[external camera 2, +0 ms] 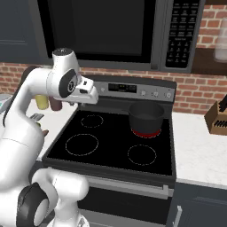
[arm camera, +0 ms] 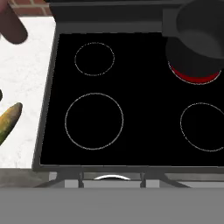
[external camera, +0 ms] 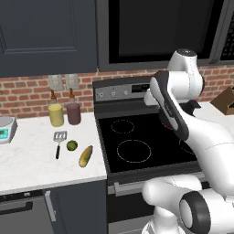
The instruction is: Put the cucumber and lime in the pot. Retrieve the spatula and lightly stir the vegetables in the pot.
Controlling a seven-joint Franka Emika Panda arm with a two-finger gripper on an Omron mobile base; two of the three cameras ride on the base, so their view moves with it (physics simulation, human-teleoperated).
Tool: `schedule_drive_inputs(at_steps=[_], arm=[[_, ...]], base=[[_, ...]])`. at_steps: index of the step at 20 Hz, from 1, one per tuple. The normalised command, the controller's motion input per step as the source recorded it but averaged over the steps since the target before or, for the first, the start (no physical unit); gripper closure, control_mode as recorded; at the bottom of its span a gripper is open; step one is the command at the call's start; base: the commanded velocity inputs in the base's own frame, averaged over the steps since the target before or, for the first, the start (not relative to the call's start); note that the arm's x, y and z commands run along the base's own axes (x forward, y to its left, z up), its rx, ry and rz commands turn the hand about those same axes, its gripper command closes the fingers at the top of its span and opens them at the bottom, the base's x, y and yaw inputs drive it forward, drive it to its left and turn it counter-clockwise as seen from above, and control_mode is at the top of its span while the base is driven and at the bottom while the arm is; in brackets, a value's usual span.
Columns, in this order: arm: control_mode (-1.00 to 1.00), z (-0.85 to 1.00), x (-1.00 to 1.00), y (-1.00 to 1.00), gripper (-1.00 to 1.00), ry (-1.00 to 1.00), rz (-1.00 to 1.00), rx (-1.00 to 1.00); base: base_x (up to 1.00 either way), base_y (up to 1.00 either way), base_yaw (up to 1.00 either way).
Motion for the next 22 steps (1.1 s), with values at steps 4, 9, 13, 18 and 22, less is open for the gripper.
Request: schedule_drive_inputs(at_steps=[4, 9, 13, 18, 22], arm=[[-1.00, -0.04, -0.22, 0.14, -1.00, 0.00, 0.00, -0.03], [-1.00, -0.28, -0.44, 0.82, -1.00, 0.01, 0.12, -0.14], [-1.00, -0.37, -0.11, 1.00, -1.00, 0.10, 0.09, -0.17], [-1.00, -0.43, 0.00, 0.99, -1.00, 0.17, 0.02, -0.04], [-1.00, -0.45, 0.05, 1.00, -1.00, 0.22, 0.00, 0.00]], base=[[0.00, 0.00, 0.00], [0.00, 0.00, 0.00], [0.00, 0.00, 0.00], [0.00, 0.00, 0.00], [0.00, 0.00, 0.00]])
